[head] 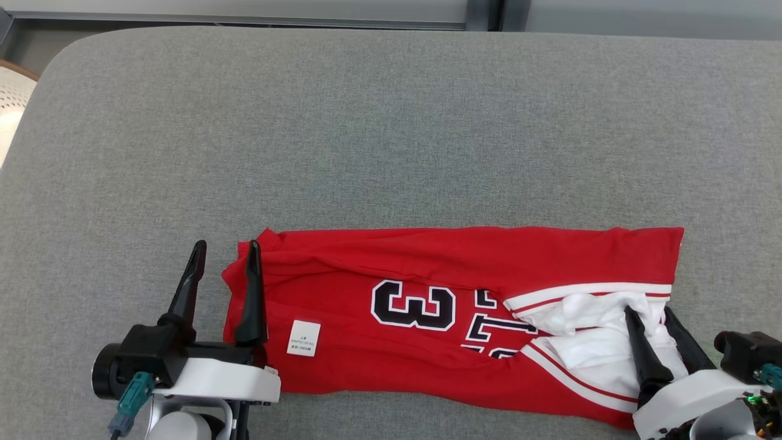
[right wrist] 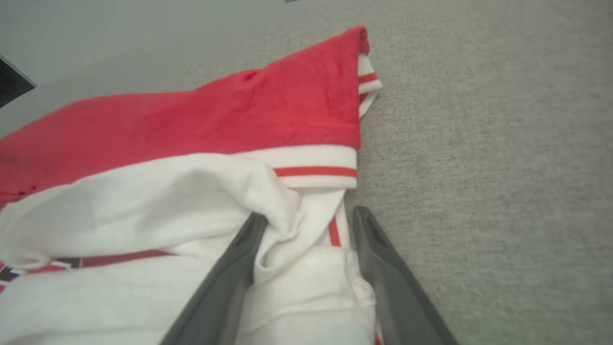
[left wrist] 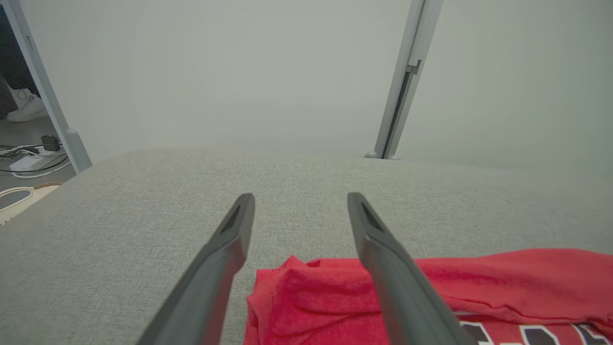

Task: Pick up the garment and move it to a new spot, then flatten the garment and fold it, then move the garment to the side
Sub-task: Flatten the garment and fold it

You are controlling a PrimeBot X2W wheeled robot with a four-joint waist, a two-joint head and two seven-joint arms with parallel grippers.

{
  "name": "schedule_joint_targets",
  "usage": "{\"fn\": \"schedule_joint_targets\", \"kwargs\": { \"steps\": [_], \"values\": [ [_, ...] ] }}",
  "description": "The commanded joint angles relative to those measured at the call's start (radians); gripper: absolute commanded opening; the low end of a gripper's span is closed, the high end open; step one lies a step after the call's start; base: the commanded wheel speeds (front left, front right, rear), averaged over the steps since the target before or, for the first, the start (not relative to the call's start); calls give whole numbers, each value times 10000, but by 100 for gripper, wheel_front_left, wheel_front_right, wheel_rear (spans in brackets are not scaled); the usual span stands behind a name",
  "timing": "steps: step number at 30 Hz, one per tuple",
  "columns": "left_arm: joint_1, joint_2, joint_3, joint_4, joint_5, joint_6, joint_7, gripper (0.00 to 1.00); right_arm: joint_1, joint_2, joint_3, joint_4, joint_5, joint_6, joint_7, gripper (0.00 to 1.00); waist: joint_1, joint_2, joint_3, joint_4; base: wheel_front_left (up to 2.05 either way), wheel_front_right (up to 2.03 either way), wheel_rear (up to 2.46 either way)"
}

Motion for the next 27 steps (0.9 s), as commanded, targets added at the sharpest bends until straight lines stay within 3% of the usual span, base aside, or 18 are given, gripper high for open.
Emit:
{"fn": "schedule_joint_targets", "kwargs": {
  "steps": [1,8,13,19,27],
  "values": [
    [-162,-41,96,-9,61,-44,-54,100,295,242,333,505,101,3,937,0,0,-1,-2,25,0,0,0],
    [-176,-71,284,-206,266,-88,-51,100,601,147,-3,-605,84,-2,1232,0,0,-1,6,-107,0,0,0],
    [-59,-111,403,-235,404,-111,-53,100,821,-262,-744,-1459,83,-14,1137,0,0,-1,-51,-513,0,0,0],
    [-44,-86,506,-226,474,-206,-54,100,1050,-991,-1992,-1324,263,-9,925,0,0,-1,-217,-877,0,0,0],
    [201,-86,642,-183,536,-235,-53,100,768,-1368,-2044,-1740,363,-9,1139,0,0,-1,-673,-1087,0,0,0]
  ]
}}
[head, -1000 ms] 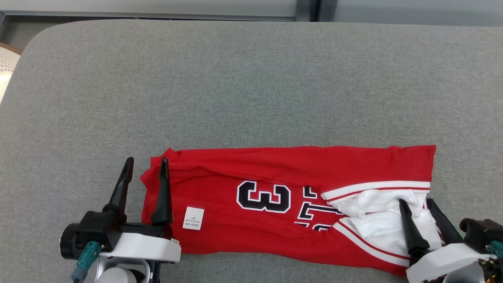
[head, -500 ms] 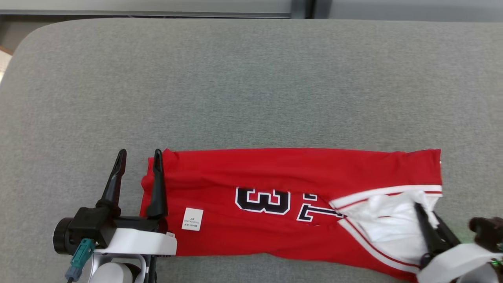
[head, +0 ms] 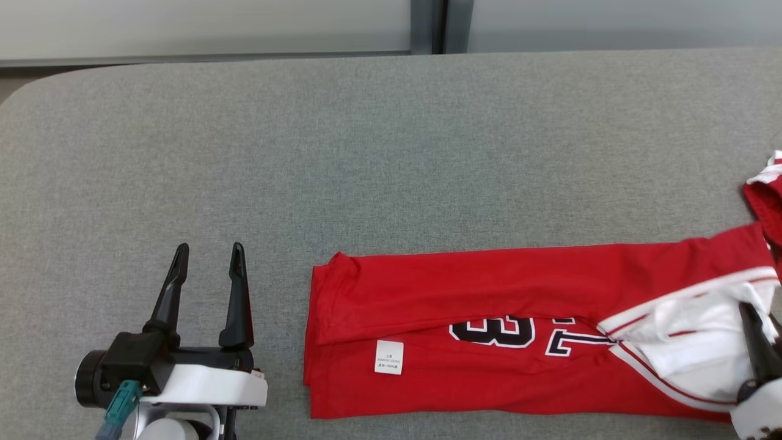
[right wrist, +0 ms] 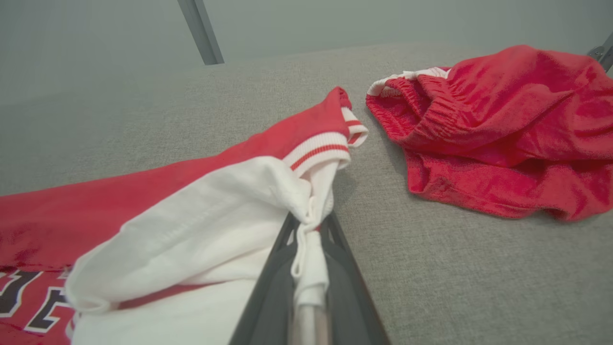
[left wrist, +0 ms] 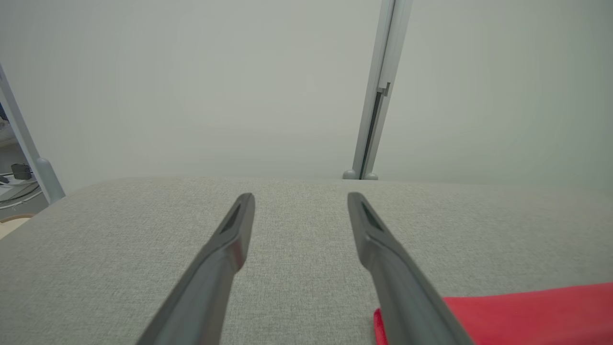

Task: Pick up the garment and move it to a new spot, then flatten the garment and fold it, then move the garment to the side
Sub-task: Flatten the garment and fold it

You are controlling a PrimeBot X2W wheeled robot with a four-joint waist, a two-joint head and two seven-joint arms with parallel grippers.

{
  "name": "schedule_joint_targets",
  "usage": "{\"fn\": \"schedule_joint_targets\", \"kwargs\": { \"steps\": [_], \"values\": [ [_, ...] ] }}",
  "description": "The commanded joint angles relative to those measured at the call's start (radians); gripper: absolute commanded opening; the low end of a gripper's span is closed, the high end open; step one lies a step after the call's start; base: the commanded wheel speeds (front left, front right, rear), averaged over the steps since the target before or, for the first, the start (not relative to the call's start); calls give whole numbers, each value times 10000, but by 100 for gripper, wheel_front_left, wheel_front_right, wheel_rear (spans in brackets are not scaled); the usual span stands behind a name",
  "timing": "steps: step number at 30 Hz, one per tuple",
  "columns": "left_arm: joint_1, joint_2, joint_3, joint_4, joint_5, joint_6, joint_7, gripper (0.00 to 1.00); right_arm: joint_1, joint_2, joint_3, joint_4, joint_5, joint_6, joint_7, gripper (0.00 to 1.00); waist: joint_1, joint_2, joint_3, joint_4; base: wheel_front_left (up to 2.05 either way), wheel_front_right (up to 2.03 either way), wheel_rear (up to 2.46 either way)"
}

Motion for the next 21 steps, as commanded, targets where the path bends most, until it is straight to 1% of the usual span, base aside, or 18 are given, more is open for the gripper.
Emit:
{"fn": "schedule_joint_targets", "kwargs": {
  "steps": [1,4,7,10,12,15,19,21],
  "values": [
    [71,74,61,-1,54,-32,-39,100,-229,-29,110,-362,-137,-23,131,0,0,0,-174,-66,0,0,0],
    [266,107,108,68,39,4,-40,100,-586,163,770,-1522,-405,-17,693,0,0,0,-432,-139,0,0,0],
    [362,149,141,131,22,87,-13,100,-1103,582,1692,-2513,-546,-16,1439,0,0,0,-633,-182,0,0,0],
    [325,143,108,137,-8,99,37,100,-1672,1283,2818,-2802,-539,-14,1861,0,0,0,-775,-113,0,0,0],
    [293,147,75,146,-30,104,100,100,-2000,1816,3602,-2599,-427,-16,1937,0,0,0,-828,-37,0,0,0],
    [243,125,-30,164,-57,70,135,100,-2342,2313,4761,-1897,-245,-16,1801,0,0,0,-850,161,0,0,0],
    [128,90,-198,228,-100,8,194,100,-2691,2546,6076,-613,80,-16,1443,0,0,0,-742,520,0,0,0],
    [86,60,-285,309,-115,-20,188,100,-2787,2570,6580,-40,521,-14,1047,0,0,0,-672,694,0,0,0]
  ]
}}
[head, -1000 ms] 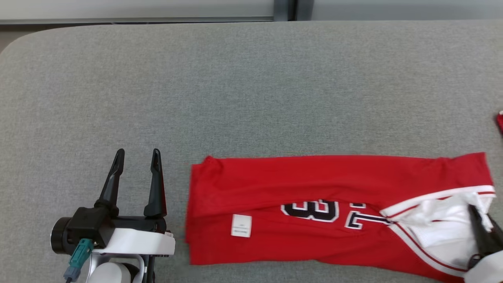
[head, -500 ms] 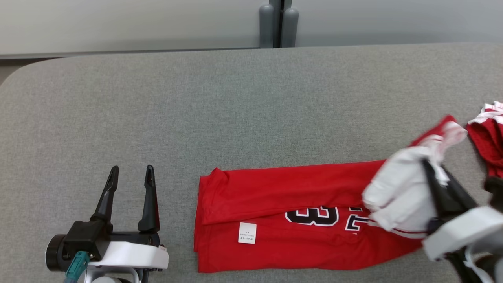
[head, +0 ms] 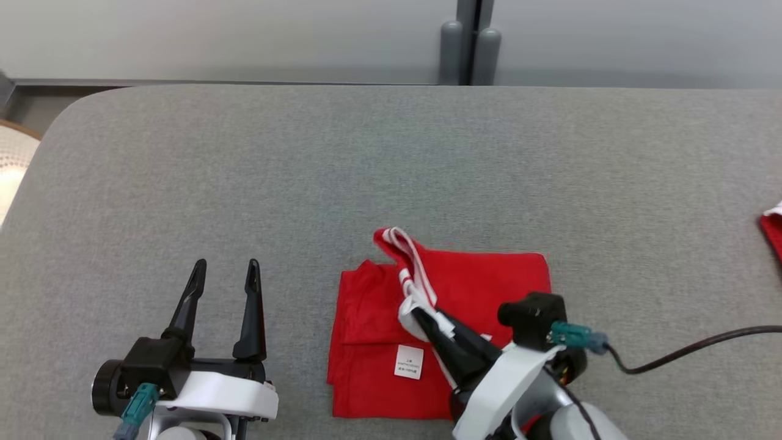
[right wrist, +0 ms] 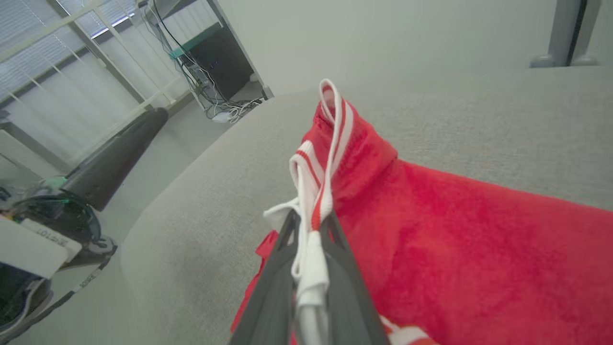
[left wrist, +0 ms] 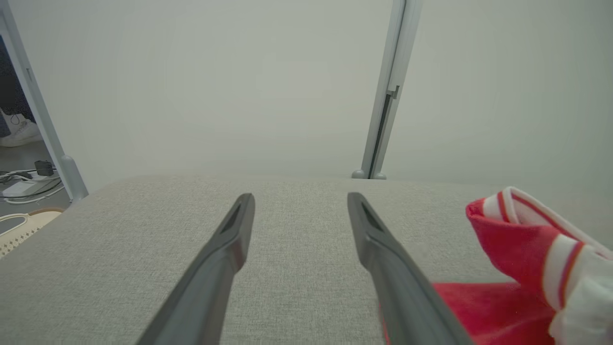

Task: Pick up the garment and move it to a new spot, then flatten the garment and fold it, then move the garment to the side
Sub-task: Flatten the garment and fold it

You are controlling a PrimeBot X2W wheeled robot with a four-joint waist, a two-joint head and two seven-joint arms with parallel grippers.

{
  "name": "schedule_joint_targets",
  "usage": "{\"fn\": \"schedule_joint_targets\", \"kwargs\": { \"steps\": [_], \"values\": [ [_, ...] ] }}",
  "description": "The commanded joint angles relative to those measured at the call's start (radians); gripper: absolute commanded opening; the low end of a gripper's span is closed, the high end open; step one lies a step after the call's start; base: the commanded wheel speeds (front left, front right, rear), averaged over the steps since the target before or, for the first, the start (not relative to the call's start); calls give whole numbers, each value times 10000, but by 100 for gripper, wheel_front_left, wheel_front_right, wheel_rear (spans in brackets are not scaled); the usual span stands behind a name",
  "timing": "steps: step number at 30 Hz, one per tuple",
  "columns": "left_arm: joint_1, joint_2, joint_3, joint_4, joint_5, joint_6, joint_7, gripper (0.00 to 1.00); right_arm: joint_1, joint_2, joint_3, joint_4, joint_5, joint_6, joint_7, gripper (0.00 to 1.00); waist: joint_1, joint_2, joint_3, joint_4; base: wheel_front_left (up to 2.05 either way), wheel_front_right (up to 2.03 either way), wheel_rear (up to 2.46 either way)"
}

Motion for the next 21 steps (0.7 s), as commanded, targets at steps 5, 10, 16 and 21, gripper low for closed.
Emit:
{"fn": "schedule_joint_targets", "kwargs": {
  "steps": [5,10,16,21],
  "values": [
    [-246,47,20,145,-88,-8,-55,100,-609,-23,843,1196,895,-1,-951,0,0,0,301,218,0,0,0],
    [-370,118,86,279,-116,-22,-109,100,-1407,-1,1485,2081,1671,-1,-1966,100,0,0,458,124,0,0,0],
    [-567,199,137,382,-119,-58,-154,100,-2196,-18,2058,1961,1660,-1,-3160,100,0,0,500,-146,0,0,0],
    [-553,237,230,457,-169,-14,-170,100,-2392,-146,1173,1551,1009,-1,-4011,100,0,0,443,-444,0,0,0]
  ]
}}
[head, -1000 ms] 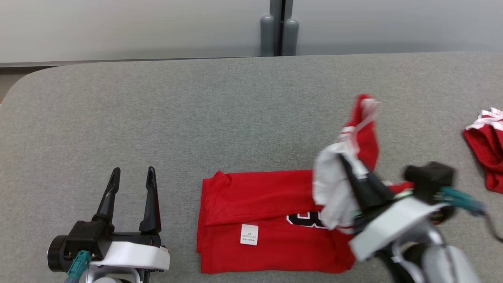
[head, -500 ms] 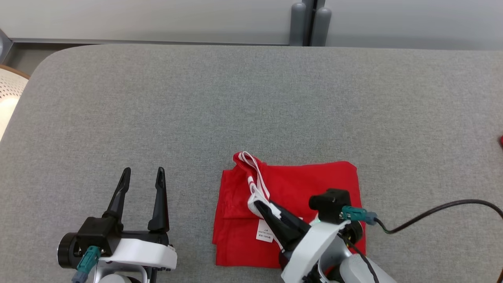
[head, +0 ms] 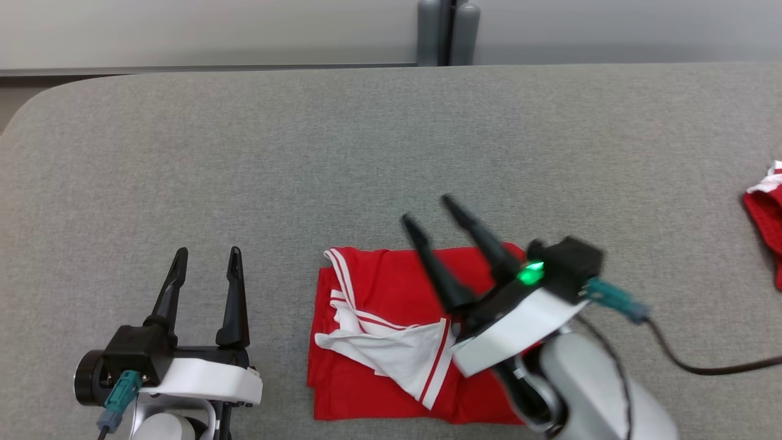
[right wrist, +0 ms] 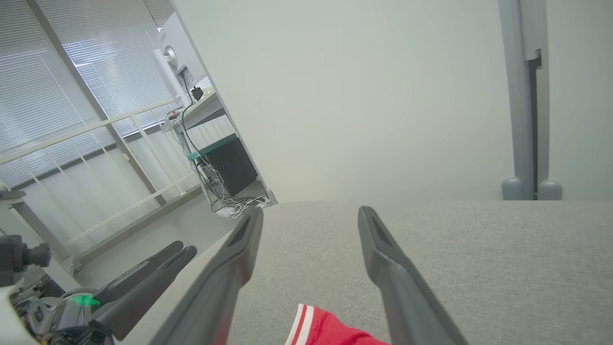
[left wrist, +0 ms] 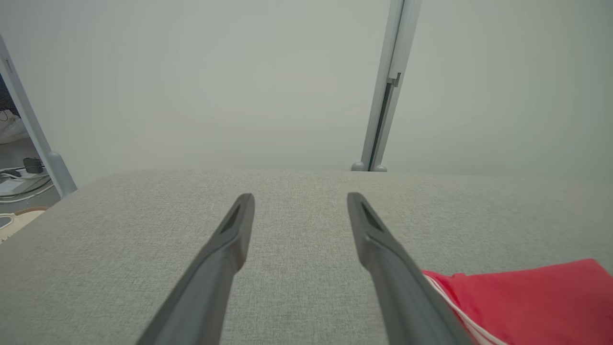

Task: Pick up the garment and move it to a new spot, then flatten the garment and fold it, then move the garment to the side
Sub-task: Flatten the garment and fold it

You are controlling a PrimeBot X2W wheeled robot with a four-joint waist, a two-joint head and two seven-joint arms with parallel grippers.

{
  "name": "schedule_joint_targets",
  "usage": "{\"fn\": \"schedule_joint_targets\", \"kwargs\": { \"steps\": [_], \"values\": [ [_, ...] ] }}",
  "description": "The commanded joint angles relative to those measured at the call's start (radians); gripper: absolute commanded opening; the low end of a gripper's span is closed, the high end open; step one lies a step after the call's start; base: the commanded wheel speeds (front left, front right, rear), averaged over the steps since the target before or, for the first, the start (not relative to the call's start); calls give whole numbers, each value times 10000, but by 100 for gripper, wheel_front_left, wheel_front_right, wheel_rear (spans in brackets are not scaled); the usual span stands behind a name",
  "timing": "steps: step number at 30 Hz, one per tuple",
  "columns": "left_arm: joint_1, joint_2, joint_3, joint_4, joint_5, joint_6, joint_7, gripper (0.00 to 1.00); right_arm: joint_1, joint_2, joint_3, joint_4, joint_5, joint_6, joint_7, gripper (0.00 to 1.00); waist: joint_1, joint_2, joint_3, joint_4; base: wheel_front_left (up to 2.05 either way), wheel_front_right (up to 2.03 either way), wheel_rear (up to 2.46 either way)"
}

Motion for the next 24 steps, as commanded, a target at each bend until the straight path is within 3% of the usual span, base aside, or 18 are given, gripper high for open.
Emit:
{"fn": "schedule_joint_targets", "kwargs": {
  "steps": [1,8,13,18,24],
  "values": [
    [-87,54,53,18,-48,9,-38,100,28,-190,-232,-115,-55,-2,-104,100,0,0,-39,-98,0,0,0],
    [55,133,158,28,-97,54,-68,100,1196,-1434,-2878,-1134,-884,-1,-365,100,0,0,-199,-507,0,0,0],
    [203,241,262,17,-153,89,-79,100,2534,-1954,-4656,-1734,-1338,-1,-86,100,0,0,-378,-699,0,0,0],
    [428,336,347,116,-217,183,-1,100,3896,-1813,-5808,-2677,-1784,-1,451,100,0,0,-634,-849,0,0,0],
    [578,397,303,143,-253,206,144,100,4403,-1646,-6108,-3249,-1991,-1,882,100,0,0,-746,-868,0,0,0]
  ]
}}
